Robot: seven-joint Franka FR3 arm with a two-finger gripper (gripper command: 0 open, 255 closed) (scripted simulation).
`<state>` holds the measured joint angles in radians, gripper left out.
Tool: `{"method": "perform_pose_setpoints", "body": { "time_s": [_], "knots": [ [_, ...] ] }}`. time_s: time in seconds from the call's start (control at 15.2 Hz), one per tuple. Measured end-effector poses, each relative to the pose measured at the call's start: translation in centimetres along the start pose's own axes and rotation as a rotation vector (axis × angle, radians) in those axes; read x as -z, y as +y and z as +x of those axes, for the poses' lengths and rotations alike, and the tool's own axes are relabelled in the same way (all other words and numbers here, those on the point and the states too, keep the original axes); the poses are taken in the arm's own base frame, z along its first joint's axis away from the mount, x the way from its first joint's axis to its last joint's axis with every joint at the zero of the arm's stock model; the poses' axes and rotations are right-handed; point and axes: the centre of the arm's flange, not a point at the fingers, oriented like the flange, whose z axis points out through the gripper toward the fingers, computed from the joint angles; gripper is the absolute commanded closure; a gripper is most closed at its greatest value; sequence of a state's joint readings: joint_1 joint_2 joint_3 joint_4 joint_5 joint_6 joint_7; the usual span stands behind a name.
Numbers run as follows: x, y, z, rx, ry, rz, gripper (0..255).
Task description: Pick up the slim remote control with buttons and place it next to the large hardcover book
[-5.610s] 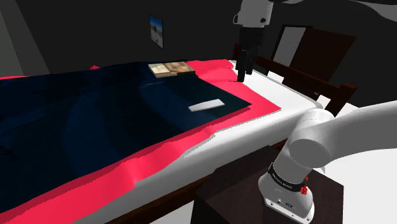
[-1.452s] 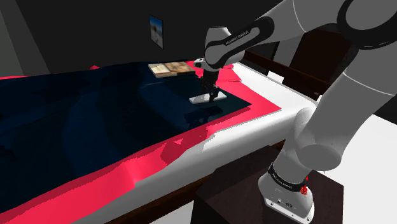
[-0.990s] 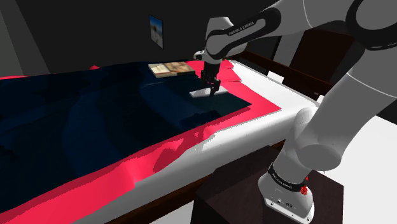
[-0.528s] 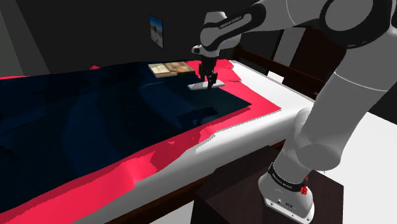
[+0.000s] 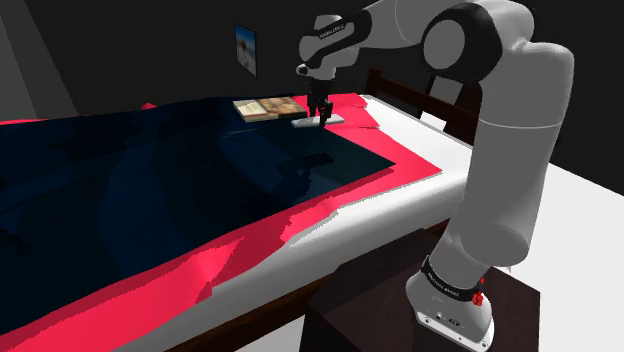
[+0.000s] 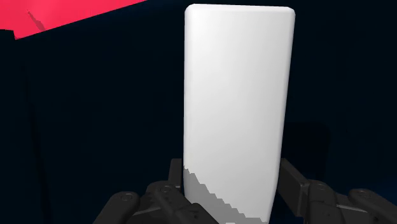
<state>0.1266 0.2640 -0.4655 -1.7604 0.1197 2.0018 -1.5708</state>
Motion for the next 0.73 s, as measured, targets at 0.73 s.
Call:
{"method": "perform_pose_setpoints", "body": {
  "time_s": [0.73],
  "knots": [
    [-0.4,13.9,-4.6,-0.001,-0.001,-0.001,255]
  ]
}}
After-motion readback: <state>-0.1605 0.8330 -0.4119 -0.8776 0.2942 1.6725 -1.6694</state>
